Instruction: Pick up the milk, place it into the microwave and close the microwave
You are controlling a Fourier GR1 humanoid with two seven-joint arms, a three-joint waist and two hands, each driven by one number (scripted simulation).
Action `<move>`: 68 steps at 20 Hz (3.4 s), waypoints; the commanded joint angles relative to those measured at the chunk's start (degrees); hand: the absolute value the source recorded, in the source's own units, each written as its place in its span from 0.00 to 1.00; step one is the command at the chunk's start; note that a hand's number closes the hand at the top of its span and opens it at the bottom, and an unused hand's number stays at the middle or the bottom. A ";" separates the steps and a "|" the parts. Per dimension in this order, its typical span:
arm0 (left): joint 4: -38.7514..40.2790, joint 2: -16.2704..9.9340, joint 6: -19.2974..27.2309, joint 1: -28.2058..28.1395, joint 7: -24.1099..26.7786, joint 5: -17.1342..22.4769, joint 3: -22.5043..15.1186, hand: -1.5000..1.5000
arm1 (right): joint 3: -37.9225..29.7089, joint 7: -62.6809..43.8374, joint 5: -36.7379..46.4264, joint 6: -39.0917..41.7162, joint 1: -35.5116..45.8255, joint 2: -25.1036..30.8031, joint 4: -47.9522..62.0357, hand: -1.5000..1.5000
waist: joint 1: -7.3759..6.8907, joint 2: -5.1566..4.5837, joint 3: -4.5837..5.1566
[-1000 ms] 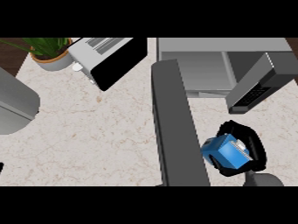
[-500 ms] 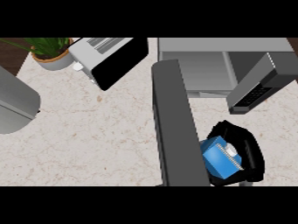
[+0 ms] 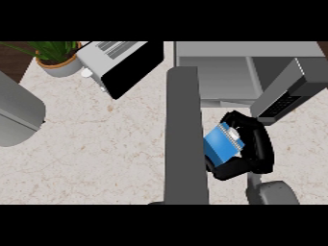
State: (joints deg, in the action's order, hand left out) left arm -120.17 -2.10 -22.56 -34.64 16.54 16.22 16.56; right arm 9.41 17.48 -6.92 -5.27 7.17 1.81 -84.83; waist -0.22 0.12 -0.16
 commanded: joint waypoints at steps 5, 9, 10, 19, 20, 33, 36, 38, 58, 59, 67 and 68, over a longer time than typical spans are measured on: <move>2.53 -2.32 -2.17 2.71 -0.45 2.38 3.48 0.00 | -2.22 -0.86 3.56 -12.53 15.32 -1.67 17.57 1.00 | -1.03 -0.32 0.14; 5.96 -2.13 -3.47 3.86 1.34 1.02 4.11 0.00 | -6.31 2.54 3.01 -11.46 18.68 -1.67 27.92 1.00 | -0.89 -0.34 0.14; 2.52 0.04 -2.24 2.10 0.94 -0.42 2.48 0.00 | -8.93 5.97 2.23 -10.42 20.92 -1.67 33.08 1.00 | -1.37 -0.48 0.10; 7.50 -2.03 -5.42 4.57 1.57 0.36 5.12 0.00 | -17.30 20.99 2.19 -5.55 36.04 2.57 58.36 1.00 | -1.97 -0.79 0.08; 9.34 -2.74 -3.84 8.39 -0.14 0.26 4.80 0.00 | -18.69 21.75 1.62 -5.73 37.65 3.21 60.87 1.00 | -2.02 -1.00 0.06; 12.79 -2.92 -4.72 11.06 1.06 -0.26 5.42 0.00 | -17.69 28.69 8.76 -22.30 49.15 2.89 72.50 1.00 | -3.70 -1.58 0.12; 12.01 -4.22 -5.11 11.50 -1.08 1.90 6.05 0.00 | -15.38 31.40 12.28 -28.61 49.11 3.71 73.78 1.00 | -4.30 -1.91 0.09; 12.30 -3.53 -5.15 11.28 -0.73 0.78 5.19 0.00 | -14.24 31.47 14.06 -31.29 49.52 4.26 75.35 1.00 | -4.82 -2.17 0.07; 13.36 -3.35 -5.83 14.15 -0.36 -0.96 3.33 0.00 | -18.35 26.42 13.11 -35.85 50.45 13.28 79.83 1.00 | -6.59 -3.62 -0.17; 13.62 -2.72 -5.30 14.43 -0.49 -2.23 2.41 0.00 | -18.29 26.88 13.25 -36.77 50.46 12.89 79.67 1.00 | -6.33 -3.50 -0.16; 15.73 -4.09 -5.14 16.56 -0.50 -2.66 3.26 0.00 | -16.77 24.04 15.24 -39.44 51.06 13.10 82.04 1.00 | -7.77 -3.77 -0.14; 15.44 -5.07 -5.64 16.90 -0.75 -1.01 4.42 0.00 | -16.77 24.37 15.24 -39.11 50.89 12.83 81.88 1.00 | -8.79 -4.17 -0.22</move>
State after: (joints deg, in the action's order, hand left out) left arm -105.06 -6.31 -27.67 -18.16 15.88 14.52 20.35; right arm -8.28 41.64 7.25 -43.20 57.96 14.77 -3.62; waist -7.79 -3.79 -0.33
